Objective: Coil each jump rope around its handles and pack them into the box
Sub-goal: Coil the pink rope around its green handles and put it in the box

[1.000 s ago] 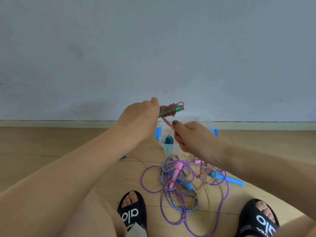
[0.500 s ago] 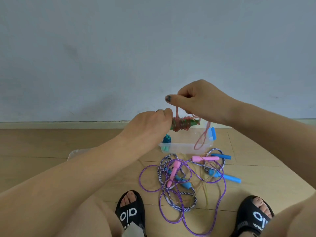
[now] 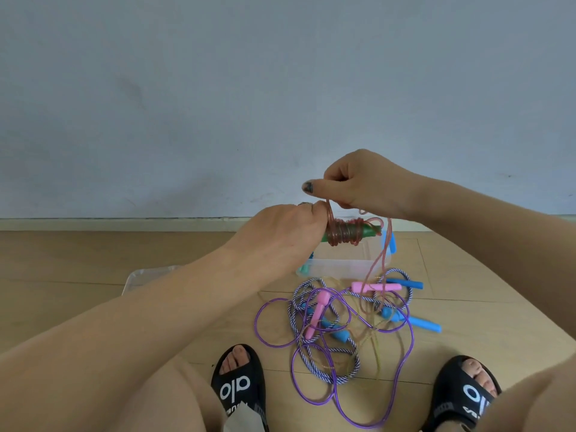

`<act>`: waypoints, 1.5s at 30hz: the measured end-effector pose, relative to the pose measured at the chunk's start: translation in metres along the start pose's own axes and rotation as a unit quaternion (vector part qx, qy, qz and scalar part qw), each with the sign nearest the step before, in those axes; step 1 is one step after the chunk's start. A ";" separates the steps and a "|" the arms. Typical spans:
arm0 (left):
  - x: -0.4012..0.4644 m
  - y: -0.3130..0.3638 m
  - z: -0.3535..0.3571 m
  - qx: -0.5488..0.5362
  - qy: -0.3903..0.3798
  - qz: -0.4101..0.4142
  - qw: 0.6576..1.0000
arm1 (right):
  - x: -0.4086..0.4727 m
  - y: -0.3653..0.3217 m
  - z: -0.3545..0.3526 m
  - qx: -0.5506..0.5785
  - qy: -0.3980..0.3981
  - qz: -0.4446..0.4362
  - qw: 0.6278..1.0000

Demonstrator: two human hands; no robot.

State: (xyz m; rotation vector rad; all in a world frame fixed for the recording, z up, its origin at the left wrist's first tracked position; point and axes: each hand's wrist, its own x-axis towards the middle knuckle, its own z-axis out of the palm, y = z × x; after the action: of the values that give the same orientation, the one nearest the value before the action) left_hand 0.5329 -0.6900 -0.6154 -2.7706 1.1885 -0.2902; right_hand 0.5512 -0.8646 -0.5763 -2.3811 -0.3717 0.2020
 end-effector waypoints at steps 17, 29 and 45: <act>0.000 -0.007 -0.009 -0.283 0.069 -0.129 0.948 | -0.011 0.034 0.049 0.211 -0.113 0.172 0.956; 0.011 -0.030 0.017 -0.055 -0.016 -0.107 0.993 | -0.029 0.000 0.031 -0.154 0.072 0.023 0.985; -0.004 0.000 -0.010 -0.076 0.047 0.020 0.996 | -0.003 0.021 -0.003 -0.037 -0.006 0.022 0.999</act>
State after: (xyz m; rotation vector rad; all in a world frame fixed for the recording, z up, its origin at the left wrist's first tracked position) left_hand 0.5273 -0.6874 -0.6063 -2.8877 1.3385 -0.3428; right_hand 0.5530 -0.8824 -0.5882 -2.4632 -0.3373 0.2261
